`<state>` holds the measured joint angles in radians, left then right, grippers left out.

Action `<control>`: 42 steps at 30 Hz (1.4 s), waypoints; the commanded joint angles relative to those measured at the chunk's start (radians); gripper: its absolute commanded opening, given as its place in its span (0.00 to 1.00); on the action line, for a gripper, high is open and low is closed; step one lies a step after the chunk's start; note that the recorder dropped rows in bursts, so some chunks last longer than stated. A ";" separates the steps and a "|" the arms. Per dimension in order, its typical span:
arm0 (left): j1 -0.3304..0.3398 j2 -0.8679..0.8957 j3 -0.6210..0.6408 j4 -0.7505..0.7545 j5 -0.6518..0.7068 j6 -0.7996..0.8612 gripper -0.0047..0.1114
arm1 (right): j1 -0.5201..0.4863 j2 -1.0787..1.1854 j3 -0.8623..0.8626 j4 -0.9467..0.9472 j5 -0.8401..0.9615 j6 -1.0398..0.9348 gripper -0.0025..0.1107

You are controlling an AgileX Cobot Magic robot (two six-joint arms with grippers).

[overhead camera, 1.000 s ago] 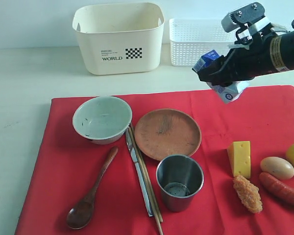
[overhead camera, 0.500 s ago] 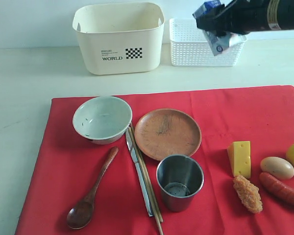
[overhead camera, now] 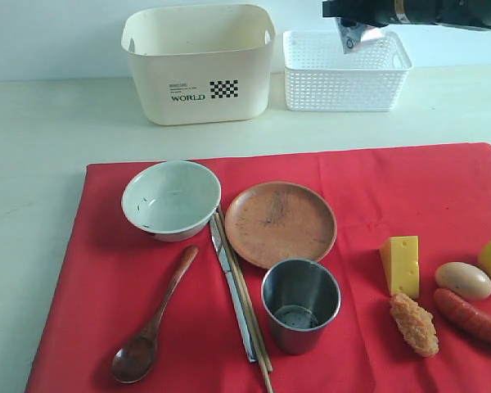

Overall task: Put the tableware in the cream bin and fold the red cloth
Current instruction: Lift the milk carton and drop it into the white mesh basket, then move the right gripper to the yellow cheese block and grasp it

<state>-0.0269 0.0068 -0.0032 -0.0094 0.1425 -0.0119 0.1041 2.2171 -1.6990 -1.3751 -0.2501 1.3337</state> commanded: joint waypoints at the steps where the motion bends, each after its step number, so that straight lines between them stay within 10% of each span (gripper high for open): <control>1: 0.001 -0.007 0.003 -0.012 -0.002 -0.003 0.05 | 0.000 0.082 -0.110 0.089 0.016 0.005 0.02; 21: 0.001 -0.007 0.003 -0.012 -0.002 -0.003 0.05 | 0.000 0.163 -0.172 0.201 0.116 0.071 0.72; 33: 0.001 -0.007 0.003 -0.012 -0.002 -0.003 0.05 | 0.000 -0.063 -0.011 -0.206 0.045 0.326 0.69; 42: 0.001 -0.007 0.003 -0.012 -0.002 -0.003 0.05 | -0.002 -0.342 0.152 -0.369 -0.157 0.469 0.27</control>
<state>-0.0269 0.0068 -0.0032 -0.0094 0.1425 -0.0119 0.1041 1.9668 -1.5973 -1.7241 -0.3412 1.7881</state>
